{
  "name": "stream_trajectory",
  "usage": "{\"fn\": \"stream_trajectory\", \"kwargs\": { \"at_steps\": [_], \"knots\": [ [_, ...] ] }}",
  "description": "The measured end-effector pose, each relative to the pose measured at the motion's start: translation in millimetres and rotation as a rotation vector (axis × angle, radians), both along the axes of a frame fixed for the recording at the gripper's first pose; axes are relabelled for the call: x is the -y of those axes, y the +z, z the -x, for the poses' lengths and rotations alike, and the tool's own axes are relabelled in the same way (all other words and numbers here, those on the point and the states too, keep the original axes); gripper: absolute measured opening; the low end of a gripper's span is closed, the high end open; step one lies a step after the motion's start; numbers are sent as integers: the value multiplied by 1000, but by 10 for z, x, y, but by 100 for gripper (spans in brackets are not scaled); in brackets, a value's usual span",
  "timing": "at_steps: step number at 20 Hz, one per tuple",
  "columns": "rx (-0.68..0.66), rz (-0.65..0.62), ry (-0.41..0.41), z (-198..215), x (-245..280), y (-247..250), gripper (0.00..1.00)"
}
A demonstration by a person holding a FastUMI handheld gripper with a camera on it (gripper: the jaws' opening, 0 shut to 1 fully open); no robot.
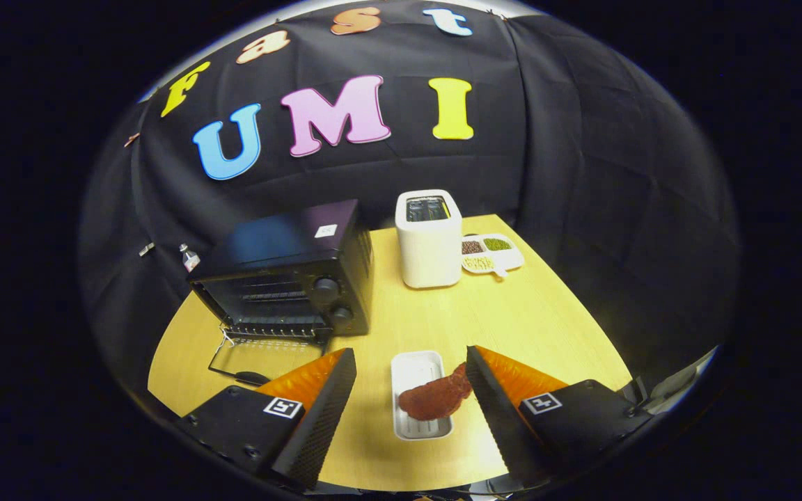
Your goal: Open the toaster oven, put the food inside, and close the toaster oven door.
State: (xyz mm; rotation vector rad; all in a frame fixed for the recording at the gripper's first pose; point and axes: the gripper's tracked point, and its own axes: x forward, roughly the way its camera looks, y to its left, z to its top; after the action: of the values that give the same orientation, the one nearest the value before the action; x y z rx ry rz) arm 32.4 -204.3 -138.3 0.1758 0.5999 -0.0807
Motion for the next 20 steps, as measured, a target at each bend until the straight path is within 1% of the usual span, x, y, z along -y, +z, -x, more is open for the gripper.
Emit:
{"fn": "stream_trajectory", "kwargs": {
  "at_steps": [2, 5, 8, 11, 15, 17, 20],
  "knots": [
    [-42, -29, 8, -82, 221, -140, 99],
    [-99, -102, 58, -162, 387, -391, 98],
    [-193, -183, 132, -151, 412, -676, 99],
    [-247, -224, 181, -193, 446, -908, 99],
    [-330, -267, 216, -219, 470, -1249, 97],
    [-351, -303, 229, -221, 434, -1303, 96],
    [-362, -326, 247, -237, 373, -1357, 74]
  ]
}}
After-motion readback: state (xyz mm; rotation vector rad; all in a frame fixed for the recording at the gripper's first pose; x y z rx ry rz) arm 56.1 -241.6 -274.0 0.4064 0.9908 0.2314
